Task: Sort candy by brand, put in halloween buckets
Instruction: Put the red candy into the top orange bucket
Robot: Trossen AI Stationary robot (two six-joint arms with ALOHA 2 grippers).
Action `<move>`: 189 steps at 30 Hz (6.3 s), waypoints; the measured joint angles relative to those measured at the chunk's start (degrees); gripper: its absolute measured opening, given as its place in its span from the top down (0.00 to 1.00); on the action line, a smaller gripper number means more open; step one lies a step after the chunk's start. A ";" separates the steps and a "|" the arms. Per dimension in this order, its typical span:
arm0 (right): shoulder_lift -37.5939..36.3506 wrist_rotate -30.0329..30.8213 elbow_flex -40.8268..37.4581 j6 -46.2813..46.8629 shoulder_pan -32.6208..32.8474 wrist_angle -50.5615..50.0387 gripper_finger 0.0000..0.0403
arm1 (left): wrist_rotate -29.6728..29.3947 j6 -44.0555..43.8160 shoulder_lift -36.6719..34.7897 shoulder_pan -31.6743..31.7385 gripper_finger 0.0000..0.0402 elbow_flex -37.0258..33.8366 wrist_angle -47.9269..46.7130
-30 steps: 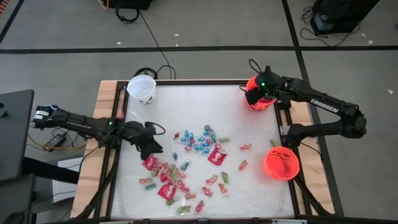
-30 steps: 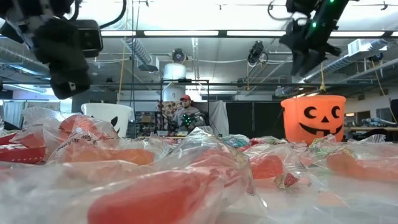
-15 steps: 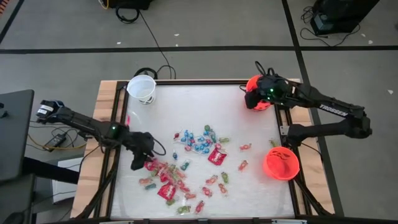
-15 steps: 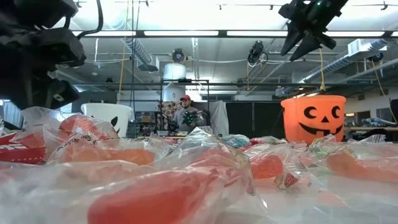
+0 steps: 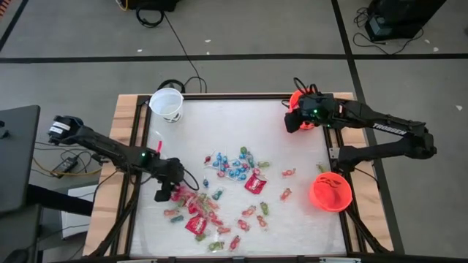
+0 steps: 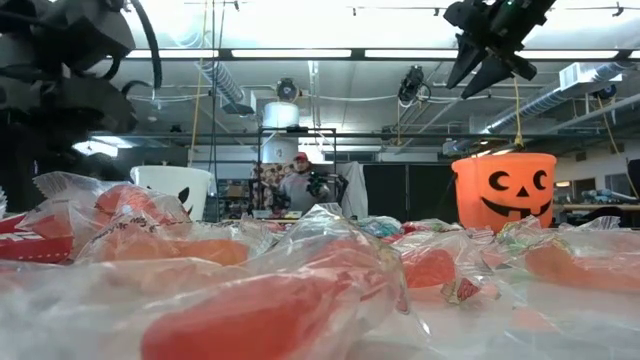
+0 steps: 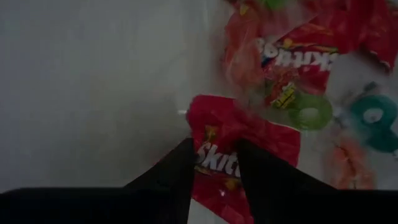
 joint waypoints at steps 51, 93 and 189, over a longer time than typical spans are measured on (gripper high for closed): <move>28.66 -27.57 -0.02 7.94 16.71 64.26 0.48 | -38.77 -7.07 -3.12 5.52 1.00 8.32 45.55; 4.63 13.96 0.02 10.89 2.71 -5.16 0.99 | -36.56 -25.64 -14.50 2.27 0.71 14.91 0.72; 12.75 7.89 3.19 -13.98 4.16 -9.23 0.98 | -41.37 -33.05 -16.92 2.31 0.99 24.91 -14.58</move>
